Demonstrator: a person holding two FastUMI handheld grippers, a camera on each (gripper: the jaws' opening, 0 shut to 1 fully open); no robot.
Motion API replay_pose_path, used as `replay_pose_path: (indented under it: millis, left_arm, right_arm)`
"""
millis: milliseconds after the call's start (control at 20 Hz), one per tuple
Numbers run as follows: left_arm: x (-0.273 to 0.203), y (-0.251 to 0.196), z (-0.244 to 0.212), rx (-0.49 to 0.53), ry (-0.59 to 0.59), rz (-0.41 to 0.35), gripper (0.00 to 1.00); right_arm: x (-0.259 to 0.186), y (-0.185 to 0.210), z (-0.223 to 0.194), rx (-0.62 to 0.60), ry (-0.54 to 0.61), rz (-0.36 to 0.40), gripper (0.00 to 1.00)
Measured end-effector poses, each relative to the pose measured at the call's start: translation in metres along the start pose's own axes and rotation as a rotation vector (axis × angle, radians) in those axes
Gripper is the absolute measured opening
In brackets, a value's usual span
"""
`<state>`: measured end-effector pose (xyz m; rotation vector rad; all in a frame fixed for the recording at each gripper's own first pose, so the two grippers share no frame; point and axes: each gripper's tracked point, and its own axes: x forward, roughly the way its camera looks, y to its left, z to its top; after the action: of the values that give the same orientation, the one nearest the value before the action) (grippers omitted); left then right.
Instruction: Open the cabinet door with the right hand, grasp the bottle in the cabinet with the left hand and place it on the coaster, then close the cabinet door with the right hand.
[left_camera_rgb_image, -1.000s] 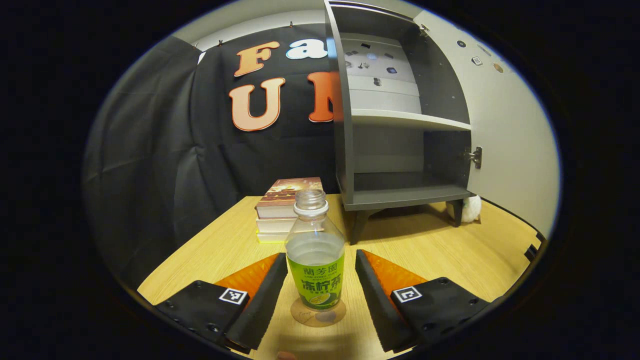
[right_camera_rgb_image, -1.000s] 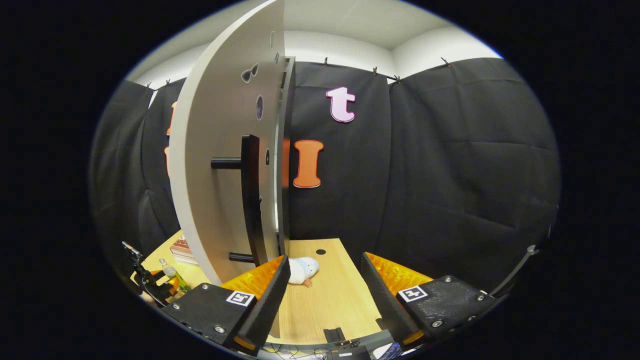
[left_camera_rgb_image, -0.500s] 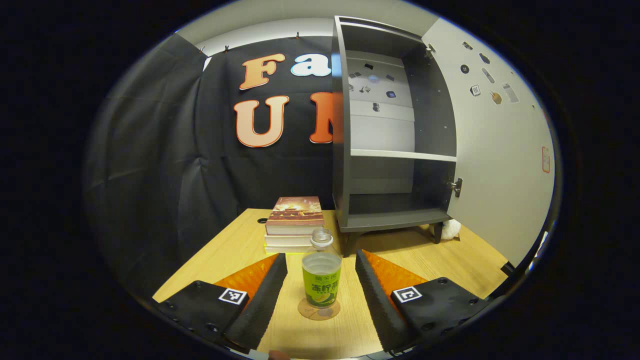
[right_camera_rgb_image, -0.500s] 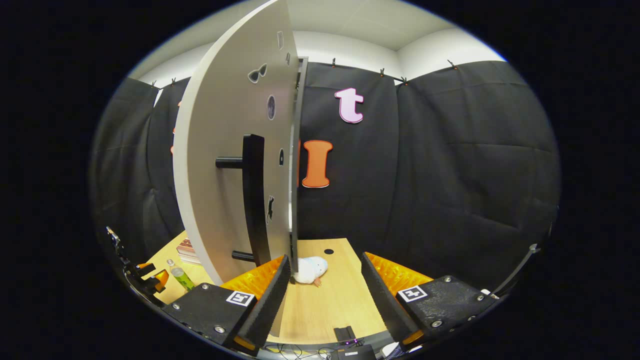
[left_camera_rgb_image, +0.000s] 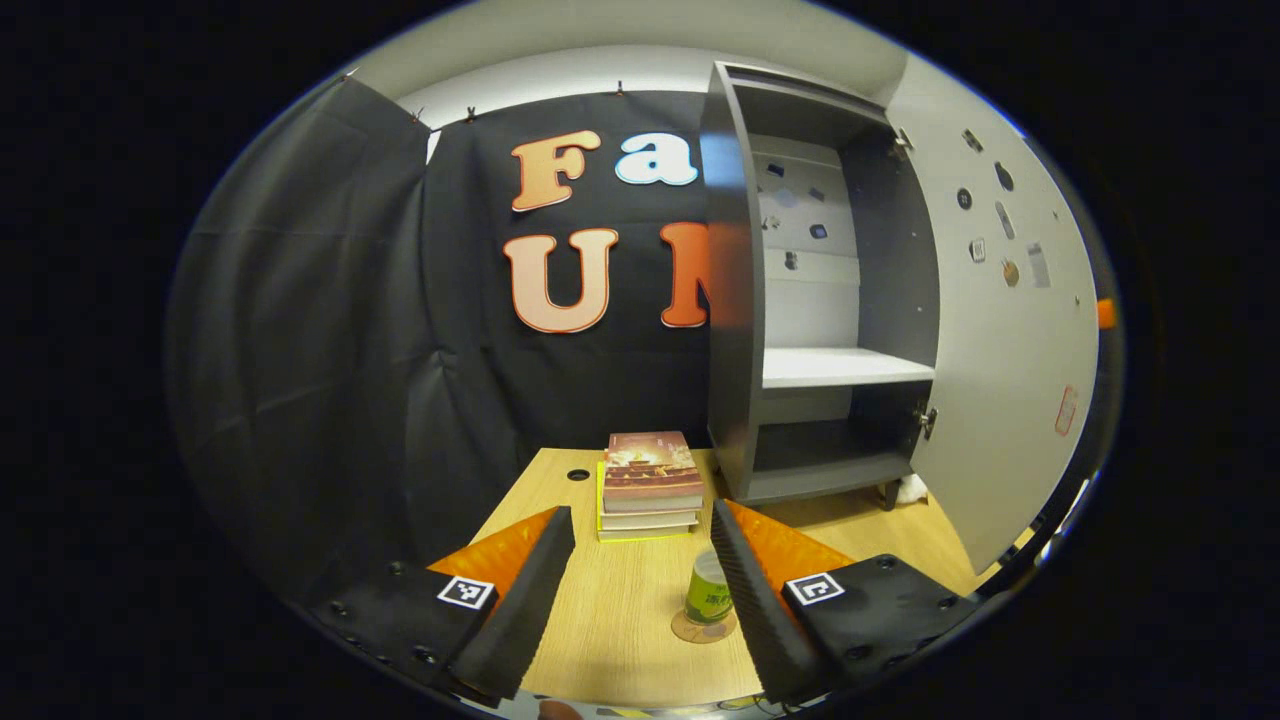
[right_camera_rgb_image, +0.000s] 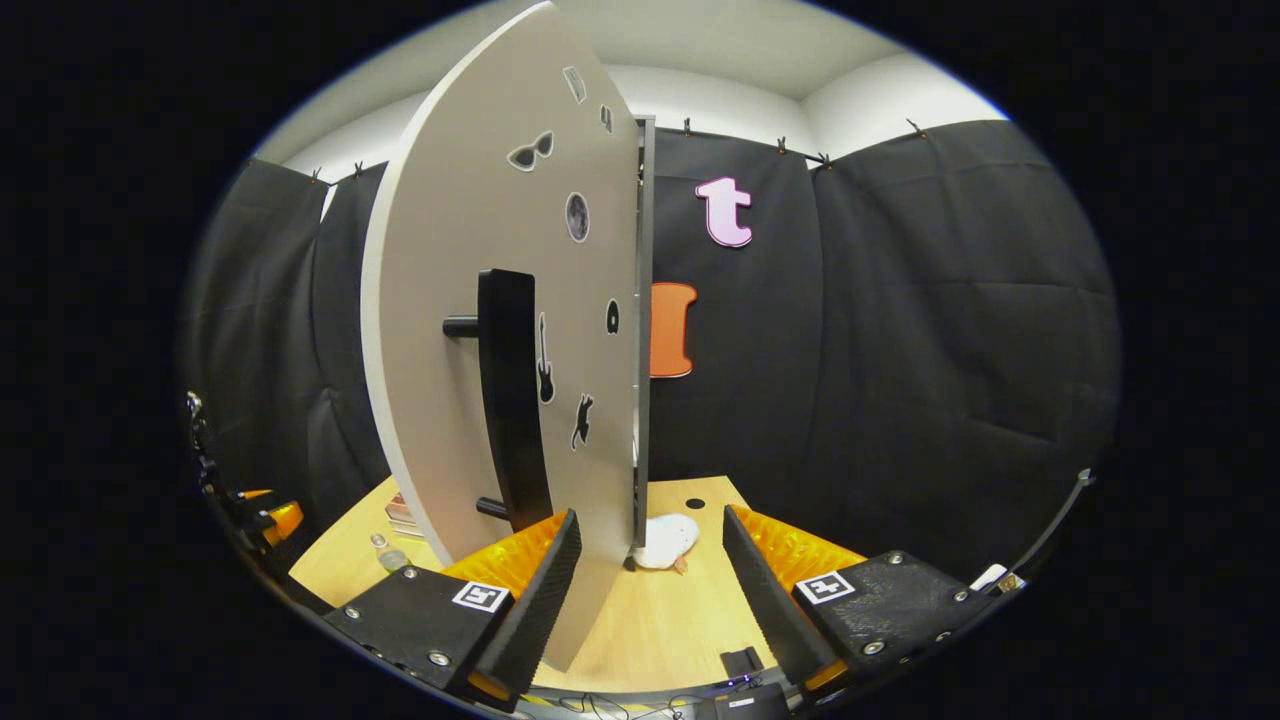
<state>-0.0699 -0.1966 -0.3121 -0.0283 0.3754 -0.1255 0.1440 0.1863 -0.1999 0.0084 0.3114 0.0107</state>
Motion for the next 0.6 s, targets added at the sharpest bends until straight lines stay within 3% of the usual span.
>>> replay_pose_path:
  millis: [450, 500, 550, 600]
  left_arm:
    - [-0.003, 0.082, 0.072, 0.004, -0.05, 0.059, 0.9]
    - [-0.003, 0.087, 0.076, -0.013, -0.051, 0.061, 0.91]
    - [-0.003, 0.094, 0.08, -0.024, -0.054, 0.065, 0.91]
    - [-0.003, 0.102, 0.084, -0.029, -0.06, 0.071, 0.91]
  right_arm:
    - [0.029, 0.077, 0.001, 0.046, -0.005, 0.087, 0.89]
    - [0.033, 0.088, 0.001, 0.048, -0.005, 0.099, 0.98]
    - [0.039, 0.094, 0.002, 0.05, -0.004, 0.114, 0.98]
    - [0.043, 0.11, -0.001, 0.052, -0.001, 0.134, 0.9]
